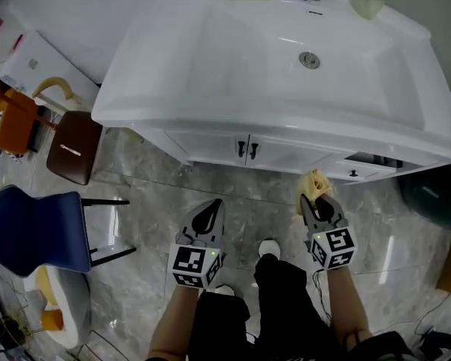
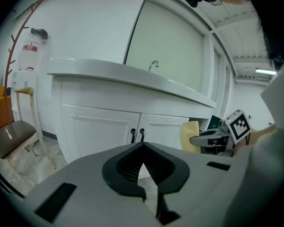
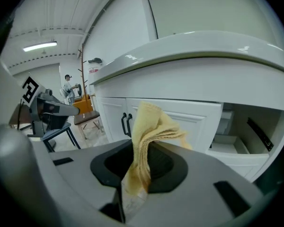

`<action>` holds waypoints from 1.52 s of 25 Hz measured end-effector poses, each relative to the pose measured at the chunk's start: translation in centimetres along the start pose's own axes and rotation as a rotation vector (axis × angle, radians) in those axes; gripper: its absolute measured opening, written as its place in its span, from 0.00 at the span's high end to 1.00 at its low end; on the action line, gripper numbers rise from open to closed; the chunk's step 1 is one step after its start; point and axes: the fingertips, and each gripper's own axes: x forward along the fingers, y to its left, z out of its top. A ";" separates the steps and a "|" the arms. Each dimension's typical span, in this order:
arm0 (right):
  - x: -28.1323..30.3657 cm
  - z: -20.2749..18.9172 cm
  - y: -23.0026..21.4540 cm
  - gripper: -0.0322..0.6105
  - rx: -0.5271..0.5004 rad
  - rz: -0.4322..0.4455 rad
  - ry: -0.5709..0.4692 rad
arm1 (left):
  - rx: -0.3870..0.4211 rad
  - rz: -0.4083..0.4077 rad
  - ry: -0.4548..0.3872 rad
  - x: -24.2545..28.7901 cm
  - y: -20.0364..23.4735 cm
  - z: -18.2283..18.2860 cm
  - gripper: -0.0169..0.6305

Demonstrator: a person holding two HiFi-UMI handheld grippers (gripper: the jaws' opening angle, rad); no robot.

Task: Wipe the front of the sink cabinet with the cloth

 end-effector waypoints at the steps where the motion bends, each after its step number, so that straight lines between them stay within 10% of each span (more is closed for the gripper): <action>1: 0.4 -0.3 0.3 0.82 -0.018 0.007 -0.017 | 0.002 -0.009 -0.006 0.3 0.3 -1.1 0.95; 17: 5.3 -5.3 0.0 0.83 -0.232 -0.022 -0.375 | 0.126 -0.116 -0.217 7.0 3.7 -7.9 0.95; 26: 5.4 -1.7 2.1 0.83 -0.182 0.092 -0.551 | 0.153 -0.112 -0.340 5.8 5.4 -7.8 0.95; 38: 11.1 5.0 6.6 0.83 -0.448 0.110 -0.381 | 0.158 -0.123 -0.374 4.5 5.9 -6.3 0.95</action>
